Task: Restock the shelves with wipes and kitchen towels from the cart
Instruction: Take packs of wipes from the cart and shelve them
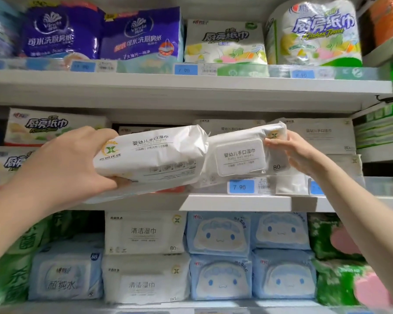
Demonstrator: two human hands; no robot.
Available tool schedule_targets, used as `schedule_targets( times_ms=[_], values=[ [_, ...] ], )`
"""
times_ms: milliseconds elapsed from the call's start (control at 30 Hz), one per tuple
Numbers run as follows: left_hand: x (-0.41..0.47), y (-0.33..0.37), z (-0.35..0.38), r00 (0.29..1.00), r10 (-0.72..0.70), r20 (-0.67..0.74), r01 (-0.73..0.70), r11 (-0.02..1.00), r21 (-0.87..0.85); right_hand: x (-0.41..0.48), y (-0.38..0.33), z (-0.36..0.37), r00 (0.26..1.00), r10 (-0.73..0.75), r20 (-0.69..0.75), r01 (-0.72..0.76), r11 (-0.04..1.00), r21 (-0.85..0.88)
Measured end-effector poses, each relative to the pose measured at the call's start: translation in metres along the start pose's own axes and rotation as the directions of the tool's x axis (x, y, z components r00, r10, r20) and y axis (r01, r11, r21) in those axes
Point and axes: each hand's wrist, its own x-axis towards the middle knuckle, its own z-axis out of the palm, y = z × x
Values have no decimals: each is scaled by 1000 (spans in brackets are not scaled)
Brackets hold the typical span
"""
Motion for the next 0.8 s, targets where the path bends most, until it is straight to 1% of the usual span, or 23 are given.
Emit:
schedule_targets(
  times_ms=[67, 133, 167, 233, 300, 333, 367, 400, 467, 500, 567, 600, 633, 667, 700, 733, 800],
  values=[
    [2, 2, 0, 1000, -2, 6, 3, 1000, -10, -4, 2, -2, 999, 37, 21, -36, 998, -55],
    [3, 4, 0, 1000, -13, 9, 13, 1000, -20, -10, -5, -2, 999, 50, 16, -45, 974, -221],
    [3, 4, -1, 1000, -12, 7, 12, 1000, -22, -11, -8, -2, 999, 47, -11, -48, 949, -310],
    [3, 3, 0, 1000, 0, 3, 0, 999, -32, -14, -20, 0, 995, 29, -98, -69, 897, -437],
    [2, 0, 1, 1000, 7, 12, -6, 999, -46, -19, -33, 6, 998, 5, -55, -34, 849, -528],
    [2, -1, 2, 1000, 0, 18, 1, 999, -50, -21, -36, 11, 999, 20, -28, -33, 808, -588],
    [2, -2, 3, 1000, -13, 23, 14, 998, -57, -24, -39, 18, 999, 26, -25, -36, 739, -672],
    [1, -3, 5, 999, -26, 29, 28, 997, -69, -24, -37, 24, 999, 15, -43, -43, 642, -766],
    [0, -5, 6, 998, -34, 50, 39, 995, -94, -25, -34, 37, 997, -56, -53, -22, 444, -896],
    [-1, -4, 6, 998, -35, 57, 40, 994, -102, -25, -32, 41, 995, -85, -48, -11, 388, -922],
    [-3, -3, 5, 998, -37, 58, 43, 993, -106, -27, -31, 46, 993, -100, -56, -20, 329, -944],
    [-3, -2, 5, 998, -39, 58, 44, 994, -104, -27, -29, 47, 991, -125, -45, -11, 263, -965],
    [-3, -2, 4, 998, -38, 56, 43, 994, -100, -26, -27, 48, 988, -155, -11, 16, 175, -984],
    [-3, -1, 4, 998, -33, 51, 38, 995, -97, -26, -25, 52, 983, -182, 38, 59, 109, -992],
    [-2, -2, 4, 998, -31, 45, 35, 995, -98, -25, -24, 56, 976, -203, 83, 102, 87, -991],
    [-2, -3, 5, 999, -32, 40, 35, 994, -104, -25, -23, 59, 968, -225, 111, 137, 105, -985],
    [-2, -4, 7, 999, -33, 32, 36, 993, -115, -25, -22, 61, 955, -274, 112, 171, 201, -965]
  ],
)
